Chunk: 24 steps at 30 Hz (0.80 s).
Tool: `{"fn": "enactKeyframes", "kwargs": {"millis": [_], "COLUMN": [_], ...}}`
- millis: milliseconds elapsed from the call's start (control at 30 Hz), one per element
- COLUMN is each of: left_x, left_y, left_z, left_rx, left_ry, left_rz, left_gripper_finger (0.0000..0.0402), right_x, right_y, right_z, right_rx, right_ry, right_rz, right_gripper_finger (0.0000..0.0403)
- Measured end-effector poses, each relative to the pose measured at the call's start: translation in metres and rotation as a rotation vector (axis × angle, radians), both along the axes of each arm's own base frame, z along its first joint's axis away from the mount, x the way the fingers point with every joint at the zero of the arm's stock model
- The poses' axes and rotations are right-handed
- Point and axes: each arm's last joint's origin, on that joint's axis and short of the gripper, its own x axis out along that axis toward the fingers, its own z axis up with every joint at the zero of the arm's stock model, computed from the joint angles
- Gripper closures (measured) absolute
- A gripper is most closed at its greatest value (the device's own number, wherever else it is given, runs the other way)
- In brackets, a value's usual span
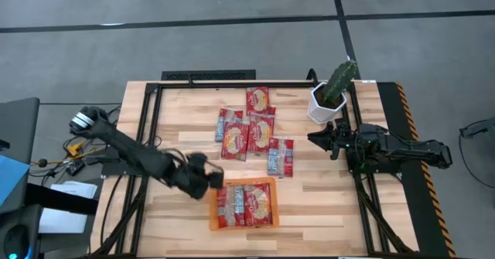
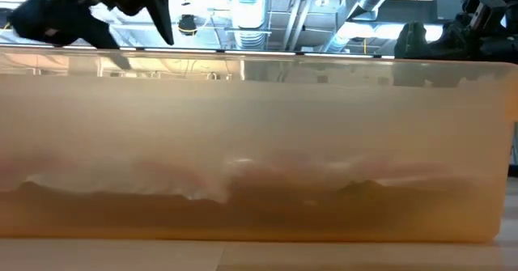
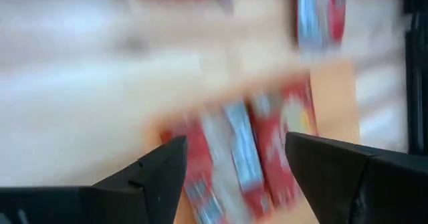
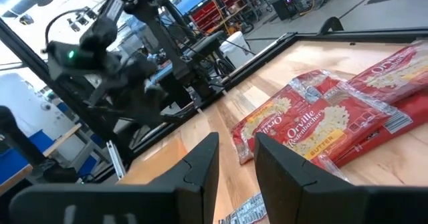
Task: Sort popcorn bags into baskets
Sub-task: Put the red popcorn bag into the orange bin
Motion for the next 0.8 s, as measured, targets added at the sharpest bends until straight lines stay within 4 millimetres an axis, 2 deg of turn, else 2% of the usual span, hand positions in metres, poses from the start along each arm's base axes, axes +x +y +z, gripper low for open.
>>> {"fn": "enactKeyframes", "kwargs": {"millis": [167, 300, 400, 567, 800], "left_x": [0.003, 0.021, 0.030, 0.038, 0.035], "left_y": [0.056, 0.094, 0.115, 0.135, 0.139], "left_z": [0.010, 0.005, -0.003, -0.018, -0.047], "left_rx": [0.154, 0.206, 0.217, 0.200, 0.139], "left_ry": [0.061, 0.099, 0.134, 0.206, 0.227], "left_rz": [0.053, 0.011, -0.021, -0.097, -0.144], "left_gripper_finger": [0.0161, 0.0161, 0.0161, 0.0161, 0.0161], "right_x": [0.000, 0.000, 0.000, 0.000, 0.000], "right_y": [0.000, 0.000, 0.000, 0.000, 0.000], "right_z": [0.000, 0.000, 0.000, 0.000, 0.000], "right_rx": [-0.021, -0.022, -0.022, -0.022, -0.023], "right_ry": [0.003, 0.003, 0.003, 0.003, 0.002], "right_rz": [-0.002, -0.002, -0.002, -0.003, -0.010], "right_gripper_finger": [0.0283, 0.0283, 0.0283, 0.0283, 0.0283]}}
